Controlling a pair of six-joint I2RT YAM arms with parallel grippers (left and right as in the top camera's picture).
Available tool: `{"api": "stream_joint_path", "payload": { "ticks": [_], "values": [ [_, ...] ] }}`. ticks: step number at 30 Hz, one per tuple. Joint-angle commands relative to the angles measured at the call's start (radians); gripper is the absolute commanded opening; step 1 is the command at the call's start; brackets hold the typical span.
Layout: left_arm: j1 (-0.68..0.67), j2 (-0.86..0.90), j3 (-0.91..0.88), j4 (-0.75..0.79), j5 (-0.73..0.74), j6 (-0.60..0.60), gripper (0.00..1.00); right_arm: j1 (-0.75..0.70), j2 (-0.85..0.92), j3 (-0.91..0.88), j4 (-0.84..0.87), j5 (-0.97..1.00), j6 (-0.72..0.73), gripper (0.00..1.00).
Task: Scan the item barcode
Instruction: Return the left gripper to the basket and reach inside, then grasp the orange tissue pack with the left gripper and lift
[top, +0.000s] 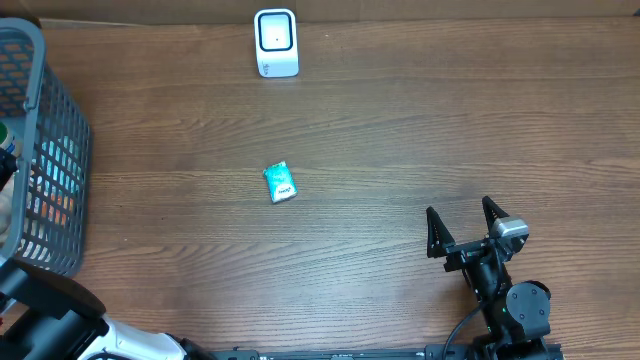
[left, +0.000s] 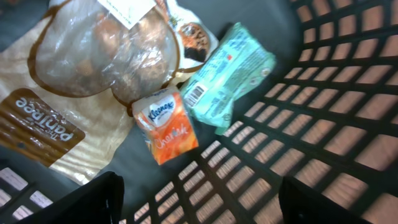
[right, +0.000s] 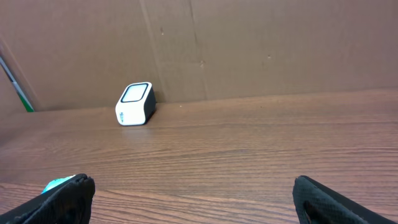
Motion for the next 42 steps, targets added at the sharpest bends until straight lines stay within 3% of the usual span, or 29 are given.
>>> {"api": "stream_joint_path", "payload": {
  "ticks": [1,7,22,31,36,42],
  "values": [
    [0.000,0.047,-0.043,0.026,-0.035,-0.011,0.80,-0.003,-0.008,-0.010,0.006,0.010,0.003,1.00],
    [-0.001,0.090,-0.077,0.038,-0.116,-0.022,0.79,-0.003,-0.008,-0.010,0.006,0.010,0.003,1.00],
    [-0.001,0.222,-0.091,0.063,-0.125,-0.040,0.75,-0.003,-0.008,-0.010,0.006,0.010,0.003,1.00],
    [-0.023,0.228,-0.167,0.187,-0.124,-0.040,0.71,-0.003,-0.008,-0.010,0.006,0.010,0.003,1.00],
    [-0.047,0.228,-0.222,0.238,-0.125,-0.040,0.59,-0.003,-0.008,-0.010,0.006,0.010,0.003,1.00],
    [-0.039,0.227,-0.212,0.214,-0.124,-0.041,0.14,-0.003,-0.008,-0.010,0.006,0.010,0.003,1.00]
  ]
}}
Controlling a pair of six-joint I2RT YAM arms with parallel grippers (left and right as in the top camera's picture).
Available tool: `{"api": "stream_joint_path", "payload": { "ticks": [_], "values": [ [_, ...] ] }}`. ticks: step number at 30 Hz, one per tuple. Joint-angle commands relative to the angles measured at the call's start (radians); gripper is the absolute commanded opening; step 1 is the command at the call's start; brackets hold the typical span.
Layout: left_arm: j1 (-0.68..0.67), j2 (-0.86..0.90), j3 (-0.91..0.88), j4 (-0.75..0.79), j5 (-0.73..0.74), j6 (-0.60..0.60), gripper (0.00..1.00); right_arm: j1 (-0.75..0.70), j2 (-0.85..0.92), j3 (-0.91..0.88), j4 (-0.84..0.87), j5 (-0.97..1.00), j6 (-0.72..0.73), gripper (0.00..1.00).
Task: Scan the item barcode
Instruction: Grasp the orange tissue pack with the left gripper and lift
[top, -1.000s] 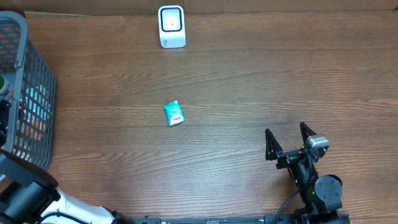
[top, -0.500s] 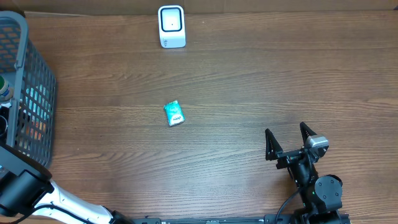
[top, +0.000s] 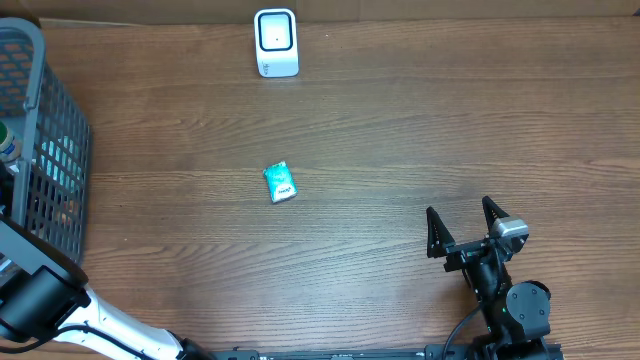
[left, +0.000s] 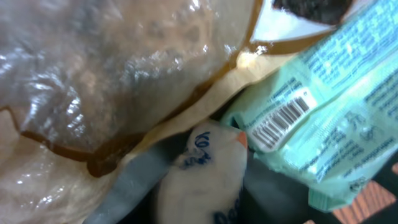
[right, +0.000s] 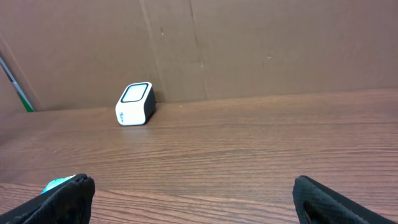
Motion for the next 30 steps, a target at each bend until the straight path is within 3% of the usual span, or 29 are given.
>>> {"api": "stream_joint_path", "payload": {
  "ticks": [1,3,8,14,18,23,30],
  "values": [
    [0.009,0.008,0.006,-0.035,-0.012,-0.006,0.09,-0.003,-0.008,-0.010,0.006,0.009,0.003,1.00],
    [0.010,0.000,0.019,-0.056,-0.012,-0.006,0.04,-0.003,-0.008,-0.010,0.006,0.009,0.003,1.00],
    [0.010,-0.029,0.111,-0.138,-0.011,-0.006,0.04,-0.003,-0.008,-0.010,0.006,0.009,0.003,1.00],
    [0.007,-0.086,0.366,-0.288,0.004,-0.006,0.04,-0.003,-0.008,-0.010,0.006,0.009,0.003,1.00],
    [0.005,-0.164,0.562,-0.375,0.142,-0.032,0.05,-0.003,-0.008,-0.010,0.006,0.009,0.003,1.00],
    [-0.006,-0.289,0.624,-0.423,0.362,-0.026,0.05,-0.003,-0.008,-0.010,0.006,0.009,0.003,1.00],
    [-0.153,-0.375,0.624,-0.536,0.422,0.092,0.04,-0.003,-0.008,-0.010,0.006,0.009,0.003,1.00]
  ]
}}
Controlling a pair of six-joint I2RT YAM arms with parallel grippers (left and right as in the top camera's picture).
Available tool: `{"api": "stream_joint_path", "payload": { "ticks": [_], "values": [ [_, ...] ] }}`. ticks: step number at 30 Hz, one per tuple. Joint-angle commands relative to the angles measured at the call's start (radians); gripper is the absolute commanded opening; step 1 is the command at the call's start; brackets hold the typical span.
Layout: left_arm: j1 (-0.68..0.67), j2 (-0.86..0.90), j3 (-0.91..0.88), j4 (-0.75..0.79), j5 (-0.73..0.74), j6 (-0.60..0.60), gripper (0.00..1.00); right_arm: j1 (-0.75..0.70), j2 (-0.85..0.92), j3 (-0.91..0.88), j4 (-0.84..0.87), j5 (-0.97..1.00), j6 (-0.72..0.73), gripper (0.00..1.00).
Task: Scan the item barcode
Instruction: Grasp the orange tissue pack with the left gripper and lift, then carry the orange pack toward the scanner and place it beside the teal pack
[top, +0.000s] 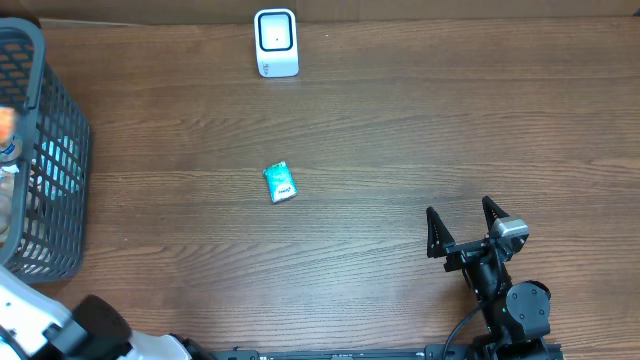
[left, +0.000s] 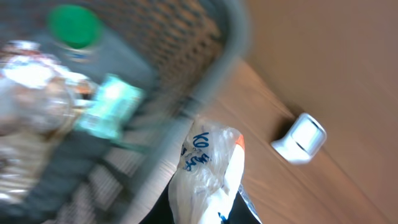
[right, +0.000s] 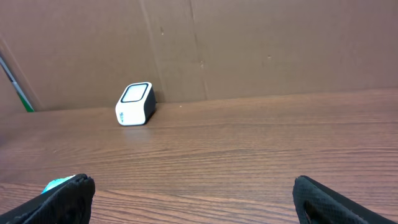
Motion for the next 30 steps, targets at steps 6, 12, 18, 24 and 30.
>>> {"api": "stream_joint_path", "payload": {
  "ticks": [6,12,18,24,30],
  "values": [
    [-0.300,0.006,-0.072,-0.117,-0.037,0.150,0.04,-0.003,-0.008,-0.010,0.006,0.010,0.004,1.00],
    [-0.468,0.006,-0.269,-0.045,-0.050,0.153,0.05,-0.003,-0.008,-0.010,0.006,0.010,0.004,1.00],
    [-0.590,0.006,-0.569,0.162,-0.049,0.121,0.04,-0.003,-0.008,-0.010,0.006,0.010,0.004,1.00],
    [-0.722,0.006,-0.851,0.412,-0.050,0.056,0.05,-0.003,-0.008,-0.010,0.006,0.010,0.004,1.00],
    [-0.780,0.008,-1.044,0.618,-0.063,-0.024,0.06,-0.003,-0.008,-0.010,0.006,0.010,0.004,1.00]
  ]
}}
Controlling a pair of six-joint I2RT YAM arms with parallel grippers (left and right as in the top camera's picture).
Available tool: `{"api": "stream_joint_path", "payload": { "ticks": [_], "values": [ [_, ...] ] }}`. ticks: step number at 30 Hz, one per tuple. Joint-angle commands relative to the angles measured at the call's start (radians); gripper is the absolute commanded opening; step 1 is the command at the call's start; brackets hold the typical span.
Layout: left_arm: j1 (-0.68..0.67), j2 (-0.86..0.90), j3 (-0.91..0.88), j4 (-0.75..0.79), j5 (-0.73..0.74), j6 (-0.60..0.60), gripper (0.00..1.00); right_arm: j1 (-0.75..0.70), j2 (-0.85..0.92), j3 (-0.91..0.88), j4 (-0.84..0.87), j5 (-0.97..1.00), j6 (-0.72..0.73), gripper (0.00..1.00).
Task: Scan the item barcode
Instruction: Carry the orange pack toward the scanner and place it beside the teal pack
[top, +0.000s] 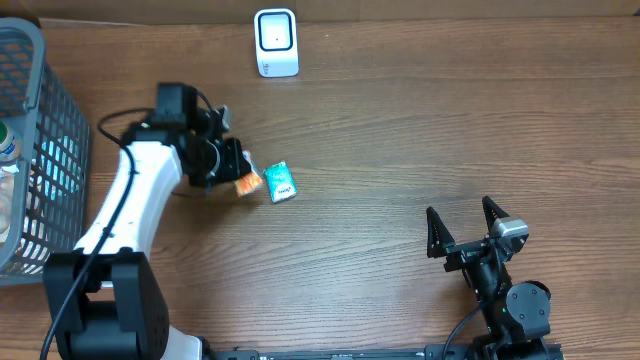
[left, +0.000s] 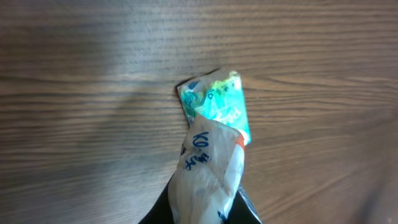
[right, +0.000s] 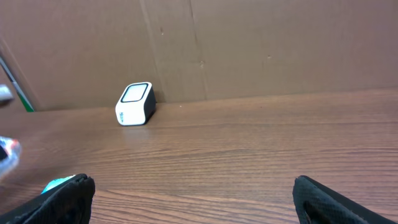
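My left gripper (top: 238, 178) is shut on a small white and orange tissue pack (left: 208, 168) and holds it low over the table, just left of a teal packet (top: 281, 183) lying flat on the wood. In the left wrist view the teal packet (left: 215, 104) lies right beyond the held pack. The white barcode scanner (top: 276, 42) stands at the table's far edge, also visible as the scanner (right: 135, 104) in the right wrist view. My right gripper (top: 461, 226) rests open at the near right with nothing between its fingers.
A grey mesh basket (top: 52, 140) with more items stands at the left edge of the table. A brown cardboard wall (right: 249, 43) rises behind the scanner.
My left arm has moved from above the basket rim to the middle of the table, still shut on the tissue pack, which now sits beside the teal packet. The right arm has not moved.
My left gripper first hung open over the items in the basket. Then it was down on the orange tissue pack. A moment later it held that pack above the basket rim, and now holds it over the table next to the teal packet.
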Motion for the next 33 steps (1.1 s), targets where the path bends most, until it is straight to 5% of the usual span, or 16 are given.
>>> {"api": "stream_joint_path", "payload": {
  "ticks": [1,11,33],
  "values": [
    [-0.014,0.004,-0.082,0.060,-0.031,-0.073,0.06,-0.003,-0.008,-0.010,0.005,0.010,0.003,1.00],
    [-0.034,0.007,-0.245,0.299,-0.087,-0.080,0.18,-0.003,-0.008,-0.010,0.005,0.010,0.003,1.00],
    [-0.166,0.026,-0.271,0.402,-0.091,-0.079,0.28,-0.003,-0.008,-0.010,0.005,0.010,0.003,1.00]
  ]
}}
